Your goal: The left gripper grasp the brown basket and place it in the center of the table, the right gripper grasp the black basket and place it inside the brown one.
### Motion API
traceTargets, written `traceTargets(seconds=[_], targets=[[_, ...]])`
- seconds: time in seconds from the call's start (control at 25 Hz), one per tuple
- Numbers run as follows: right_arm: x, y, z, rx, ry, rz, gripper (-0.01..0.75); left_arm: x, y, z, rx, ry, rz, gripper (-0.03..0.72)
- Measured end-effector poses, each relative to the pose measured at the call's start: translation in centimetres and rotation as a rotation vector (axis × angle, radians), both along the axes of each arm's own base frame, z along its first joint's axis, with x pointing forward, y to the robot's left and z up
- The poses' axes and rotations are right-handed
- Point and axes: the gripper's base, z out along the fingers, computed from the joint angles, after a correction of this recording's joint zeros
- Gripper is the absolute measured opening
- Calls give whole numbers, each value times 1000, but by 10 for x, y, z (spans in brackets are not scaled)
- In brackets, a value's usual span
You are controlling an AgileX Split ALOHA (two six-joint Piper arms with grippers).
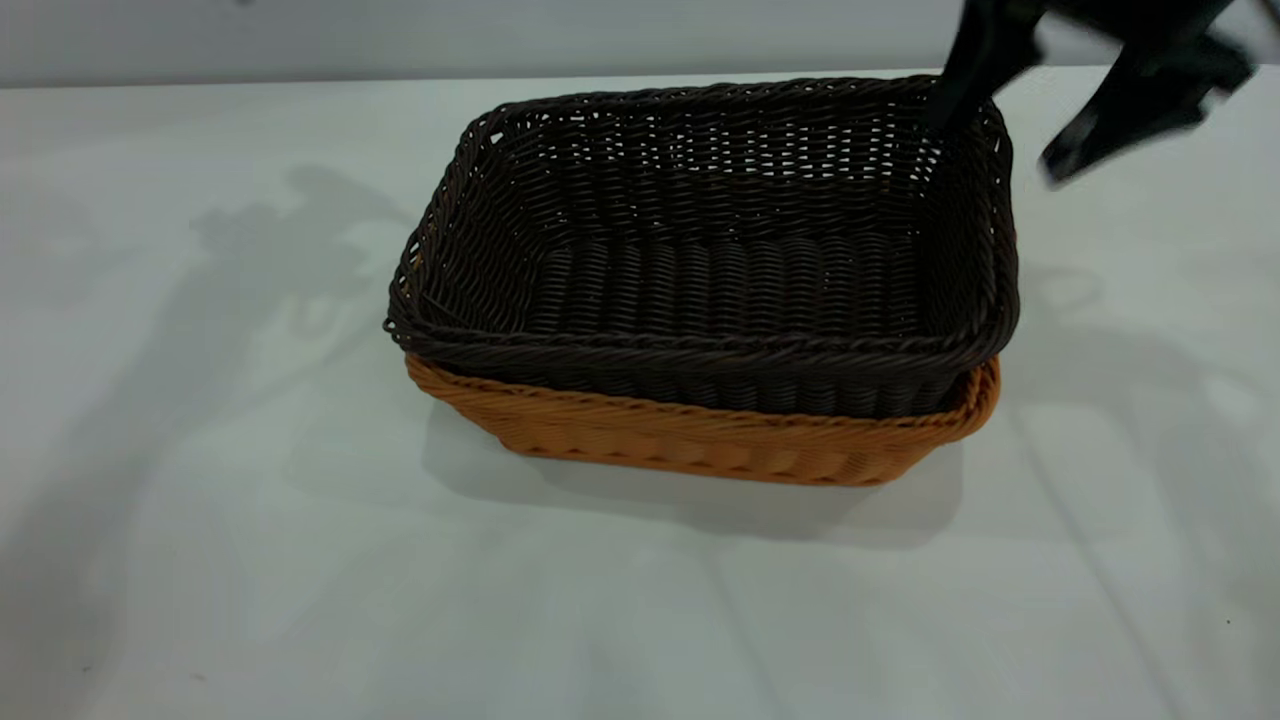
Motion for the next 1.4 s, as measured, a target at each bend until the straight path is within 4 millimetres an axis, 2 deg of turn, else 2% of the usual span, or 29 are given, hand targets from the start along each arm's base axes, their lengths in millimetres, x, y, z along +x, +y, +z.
traceTargets(seconds=[0.16, 0.28, 0.36, 0.56, 0.8, 0.96, 1.12, 1.24, 1.4], targets=[[5, -18, 59, -16, -140, -20, 605, -17, 3, 52, -13, -86, 1, 552], [-4, -22, 112, -3, -243, -12, 593, -37, 6, 93, -21, -139, 4, 552], [-19, -22, 149, 5, -324, 5, 592, -54, 9, 118, -24, -156, 7, 552], [-78, -20, 226, 28, -472, 64, 591, -105, 17, 177, -48, -192, 44, 552], [-166, -21, 289, 21, -640, 151, 591, -170, 27, 230, -125, -246, 149, 552], [-222, -21, 310, 5, -704, 208, 591, -207, 32, 253, -182, -281, 209, 552], [-260, -22, 322, 5, -773, 213, 591, -238, 36, 265, -261, -324, 266, 552], [-287, -23, 322, 7, -820, 207, 591, -262, 38, 262, -284, -327, 269, 552], [-324, -23, 300, 14, -840, 210, 591, -294, 43, 246, -282, -311, 272, 552]])
